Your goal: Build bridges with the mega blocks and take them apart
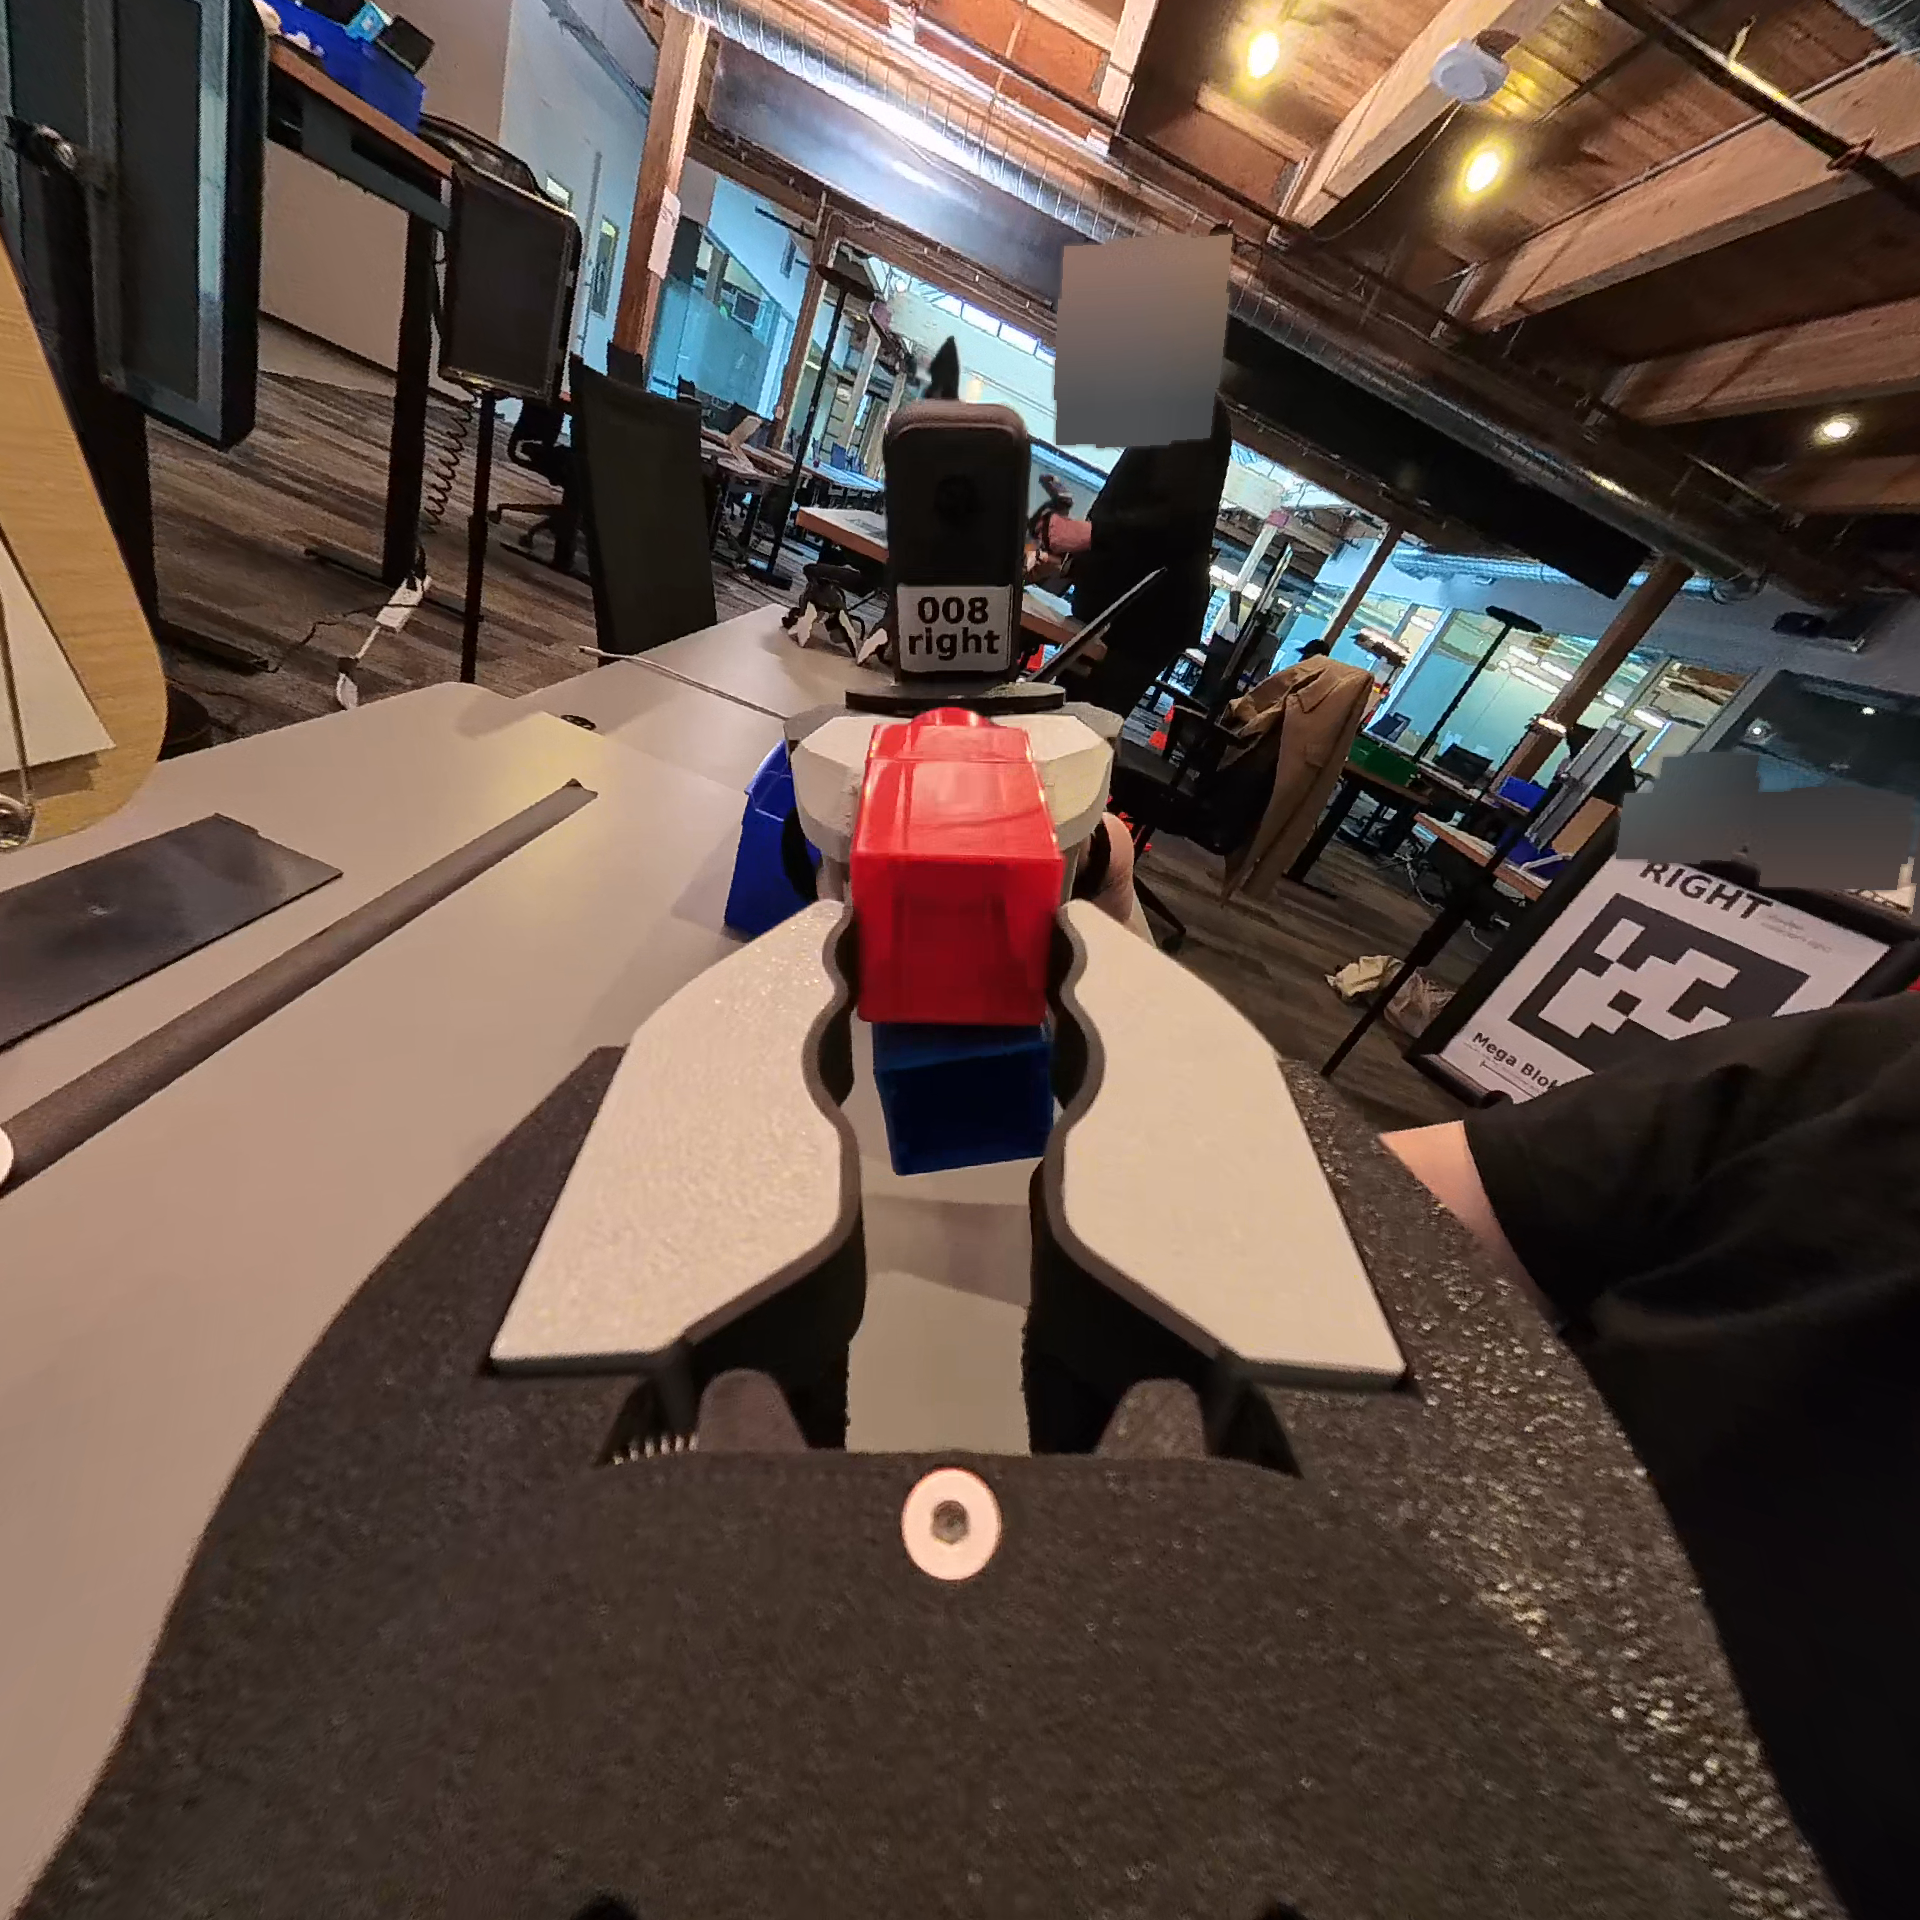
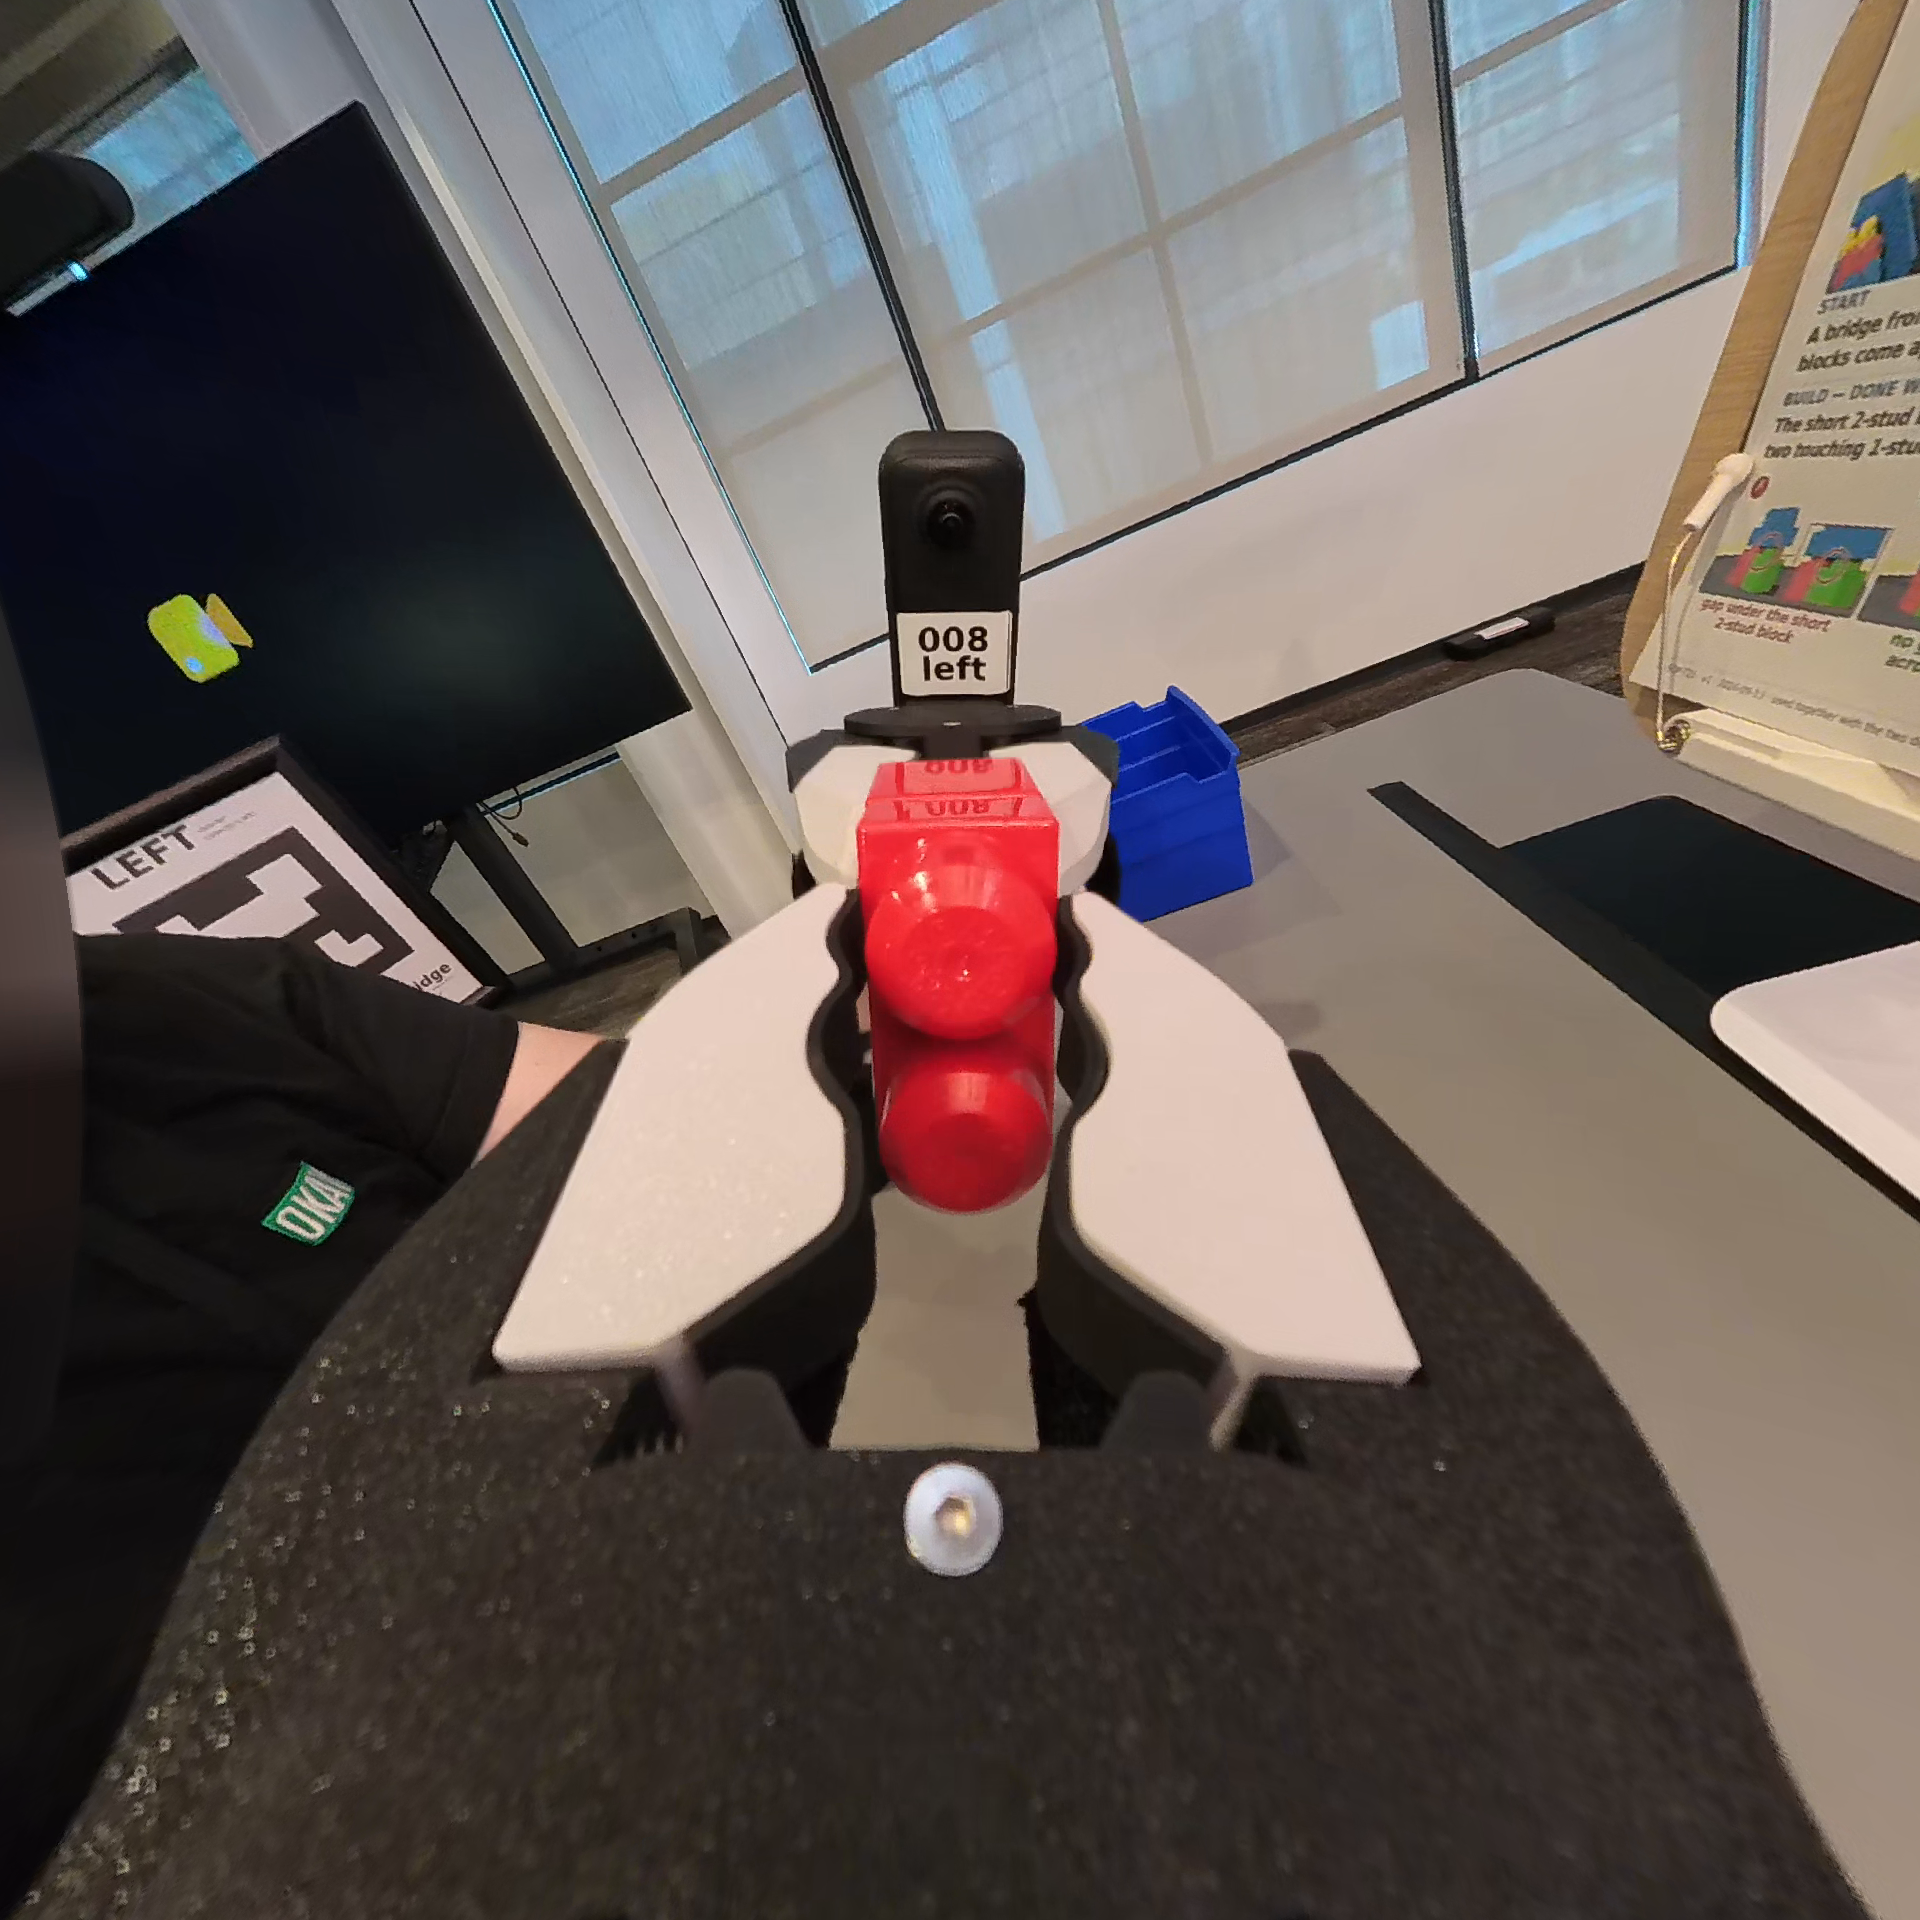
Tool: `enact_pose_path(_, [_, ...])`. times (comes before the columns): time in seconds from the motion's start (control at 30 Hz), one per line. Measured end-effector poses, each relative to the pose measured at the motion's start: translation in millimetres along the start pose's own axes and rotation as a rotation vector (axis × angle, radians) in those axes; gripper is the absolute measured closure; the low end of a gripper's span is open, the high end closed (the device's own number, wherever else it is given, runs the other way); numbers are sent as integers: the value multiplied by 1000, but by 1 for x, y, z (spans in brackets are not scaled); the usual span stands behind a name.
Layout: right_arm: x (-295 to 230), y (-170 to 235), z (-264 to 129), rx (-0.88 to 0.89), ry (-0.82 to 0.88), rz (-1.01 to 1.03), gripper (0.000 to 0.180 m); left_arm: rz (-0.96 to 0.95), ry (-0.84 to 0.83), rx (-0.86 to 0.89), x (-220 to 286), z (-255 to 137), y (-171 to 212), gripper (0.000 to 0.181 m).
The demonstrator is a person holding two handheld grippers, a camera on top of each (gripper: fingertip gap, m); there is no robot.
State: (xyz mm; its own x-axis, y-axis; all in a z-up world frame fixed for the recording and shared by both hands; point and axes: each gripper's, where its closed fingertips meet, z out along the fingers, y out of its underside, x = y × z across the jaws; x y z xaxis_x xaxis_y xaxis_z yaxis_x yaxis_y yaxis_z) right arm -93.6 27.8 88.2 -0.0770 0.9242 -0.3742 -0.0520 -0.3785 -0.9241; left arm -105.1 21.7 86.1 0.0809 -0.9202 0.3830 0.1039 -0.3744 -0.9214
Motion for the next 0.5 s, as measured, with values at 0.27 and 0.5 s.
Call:
enact_pose_path(0.27, [-3, 3, 2, -25, 9, -22, 145, -1, 10, -12, 2, -1, 0, 147])
enact_pose_path(0.5, [-4, 8, 1, -67, 16, -26, 145, -2, 15, -46, 2, -1, 5, 147])
